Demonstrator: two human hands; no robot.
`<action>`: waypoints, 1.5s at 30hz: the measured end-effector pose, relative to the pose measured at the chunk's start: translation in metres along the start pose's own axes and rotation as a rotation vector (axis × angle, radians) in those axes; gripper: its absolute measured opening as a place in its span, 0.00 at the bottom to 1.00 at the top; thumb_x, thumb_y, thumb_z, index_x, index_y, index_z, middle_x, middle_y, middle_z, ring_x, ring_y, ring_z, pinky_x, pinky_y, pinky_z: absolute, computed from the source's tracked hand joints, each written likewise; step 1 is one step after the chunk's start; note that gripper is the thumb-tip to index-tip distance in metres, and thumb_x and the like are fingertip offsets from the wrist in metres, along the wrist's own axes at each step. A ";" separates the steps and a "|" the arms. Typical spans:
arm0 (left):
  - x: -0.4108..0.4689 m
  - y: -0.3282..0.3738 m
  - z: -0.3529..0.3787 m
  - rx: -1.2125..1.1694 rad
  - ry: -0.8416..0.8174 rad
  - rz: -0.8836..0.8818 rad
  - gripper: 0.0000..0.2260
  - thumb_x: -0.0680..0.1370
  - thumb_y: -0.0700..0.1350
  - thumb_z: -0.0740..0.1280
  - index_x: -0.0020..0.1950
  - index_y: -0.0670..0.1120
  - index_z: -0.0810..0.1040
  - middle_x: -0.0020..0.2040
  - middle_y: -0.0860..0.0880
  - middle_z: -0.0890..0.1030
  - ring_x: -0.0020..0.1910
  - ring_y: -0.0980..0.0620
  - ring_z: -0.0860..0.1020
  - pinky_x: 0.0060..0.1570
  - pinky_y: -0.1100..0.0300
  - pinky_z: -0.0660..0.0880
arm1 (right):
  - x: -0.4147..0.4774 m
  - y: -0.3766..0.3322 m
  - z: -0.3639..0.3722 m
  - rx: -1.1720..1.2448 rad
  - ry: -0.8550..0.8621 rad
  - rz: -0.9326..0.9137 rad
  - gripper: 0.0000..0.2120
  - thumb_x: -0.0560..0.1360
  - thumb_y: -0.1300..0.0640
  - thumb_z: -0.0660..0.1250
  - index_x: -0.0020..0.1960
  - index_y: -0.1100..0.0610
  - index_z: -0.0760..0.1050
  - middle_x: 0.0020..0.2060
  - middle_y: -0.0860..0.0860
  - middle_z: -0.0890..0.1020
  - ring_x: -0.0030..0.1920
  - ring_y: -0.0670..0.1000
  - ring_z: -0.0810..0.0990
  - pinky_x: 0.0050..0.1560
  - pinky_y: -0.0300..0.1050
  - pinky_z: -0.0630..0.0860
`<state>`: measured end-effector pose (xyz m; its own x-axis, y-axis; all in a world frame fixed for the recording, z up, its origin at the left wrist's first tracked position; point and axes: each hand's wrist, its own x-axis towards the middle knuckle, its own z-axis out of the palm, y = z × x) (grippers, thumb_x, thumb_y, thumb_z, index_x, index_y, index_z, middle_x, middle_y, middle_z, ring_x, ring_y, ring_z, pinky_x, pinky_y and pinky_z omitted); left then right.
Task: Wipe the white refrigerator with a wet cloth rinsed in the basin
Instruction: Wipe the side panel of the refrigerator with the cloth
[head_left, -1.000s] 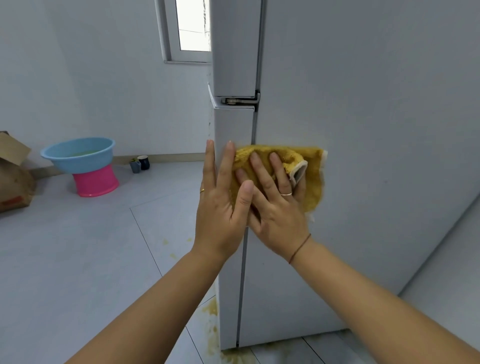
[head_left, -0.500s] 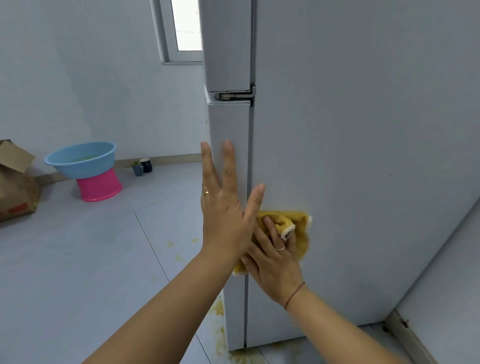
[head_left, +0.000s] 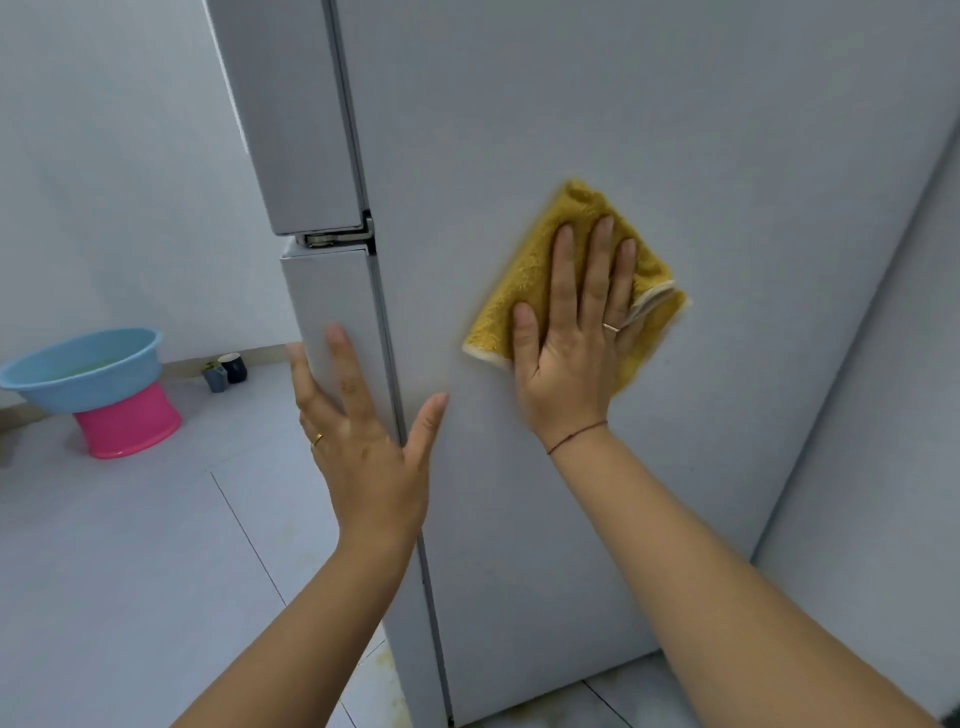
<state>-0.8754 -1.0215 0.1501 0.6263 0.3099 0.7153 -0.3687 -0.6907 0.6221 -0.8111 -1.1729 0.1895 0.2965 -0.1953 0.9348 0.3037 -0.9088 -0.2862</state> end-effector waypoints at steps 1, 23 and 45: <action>0.000 0.000 0.000 0.016 0.005 0.001 0.43 0.73 0.61 0.66 0.76 0.62 0.38 0.78 0.47 0.41 0.72 0.60 0.43 0.72 0.38 0.55 | 0.006 0.005 -0.002 0.008 0.022 0.047 0.29 0.80 0.42 0.46 0.76 0.56 0.57 0.75 0.60 0.60 0.76 0.61 0.54 0.70 0.72 0.48; -0.015 0.022 0.055 0.942 -0.177 0.895 0.50 0.65 0.62 0.75 0.79 0.50 0.53 0.79 0.43 0.52 0.77 0.40 0.50 0.69 0.28 0.44 | -0.083 0.082 0.008 0.039 -0.005 0.438 0.32 0.80 0.38 0.44 0.77 0.56 0.48 0.77 0.59 0.52 0.77 0.60 0.47 0.72 0.69 0.46; -0.019 0.027 0.073 0.906 -0.266 1.013 0.49 0.65 0.58 0.76 0.79 0.47 0.55 0.79 0.43 0.52 0.77 0.39 0.49 0.68 0.30 0.38 | -0.119 0.083 0.018 0.381 0.063 1.104 0.36 0.73 0.36 0.42 0.76 0.51 0.41 0.77 0.53 0.44 0.77 0.56 0.41 0.75 0.53 0.38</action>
<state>-0.8474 -1.0939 0.1304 0.5051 -0.6384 0.5808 -0.2309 -0.7484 -0.6217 -0.8051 -1.2189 0.0505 0.5264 -0.8377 0.1453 0.1644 -0.0674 -0.9841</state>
